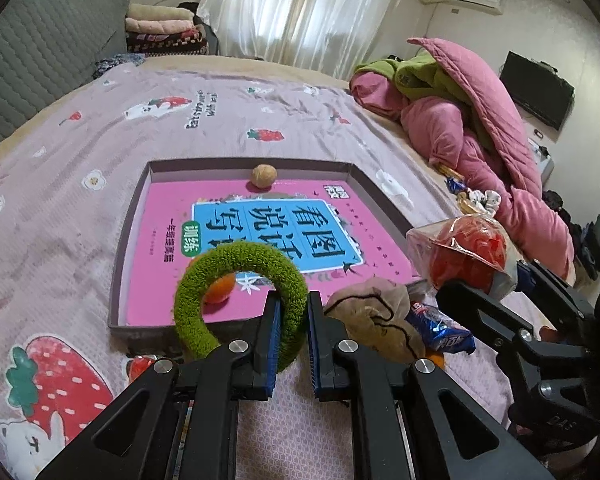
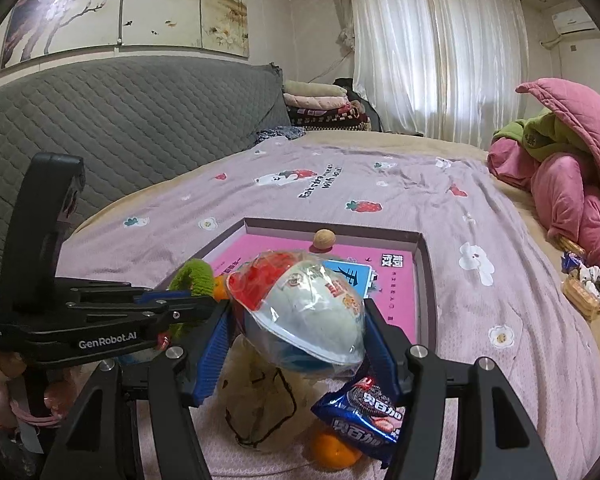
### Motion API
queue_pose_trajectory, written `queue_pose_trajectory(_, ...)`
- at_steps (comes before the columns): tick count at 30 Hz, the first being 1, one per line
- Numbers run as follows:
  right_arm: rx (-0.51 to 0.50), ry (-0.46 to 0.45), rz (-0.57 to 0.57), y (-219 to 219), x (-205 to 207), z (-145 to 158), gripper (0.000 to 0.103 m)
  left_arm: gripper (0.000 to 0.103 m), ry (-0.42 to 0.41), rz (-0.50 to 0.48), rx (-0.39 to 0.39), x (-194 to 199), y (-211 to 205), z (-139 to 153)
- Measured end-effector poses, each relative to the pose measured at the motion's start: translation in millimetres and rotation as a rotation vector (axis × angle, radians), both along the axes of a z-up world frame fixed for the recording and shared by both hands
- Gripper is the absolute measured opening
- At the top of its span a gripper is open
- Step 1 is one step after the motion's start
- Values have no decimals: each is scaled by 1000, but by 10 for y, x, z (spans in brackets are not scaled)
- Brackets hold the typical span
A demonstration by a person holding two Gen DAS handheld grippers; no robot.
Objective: Organize objects
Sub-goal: 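Carry the green ring over the pink book while the right gripper carries the egg into the tray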
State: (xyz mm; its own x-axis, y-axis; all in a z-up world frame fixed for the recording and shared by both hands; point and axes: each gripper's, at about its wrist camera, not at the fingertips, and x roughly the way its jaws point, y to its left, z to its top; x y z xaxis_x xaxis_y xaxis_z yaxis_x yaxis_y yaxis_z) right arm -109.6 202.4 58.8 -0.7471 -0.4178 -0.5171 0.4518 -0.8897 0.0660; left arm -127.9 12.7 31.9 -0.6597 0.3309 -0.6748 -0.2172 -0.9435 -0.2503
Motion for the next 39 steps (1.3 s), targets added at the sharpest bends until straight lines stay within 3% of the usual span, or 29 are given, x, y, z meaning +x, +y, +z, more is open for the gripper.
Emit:
queue_pose_trajectory(22,1,71,3,10,-282,280,62,12,88,30,-2,-181,-4,450)
queue_pose_trajectory(39,-9,125,-6,82,-570,539,62,12,131,66,-25,-448,-8,628)
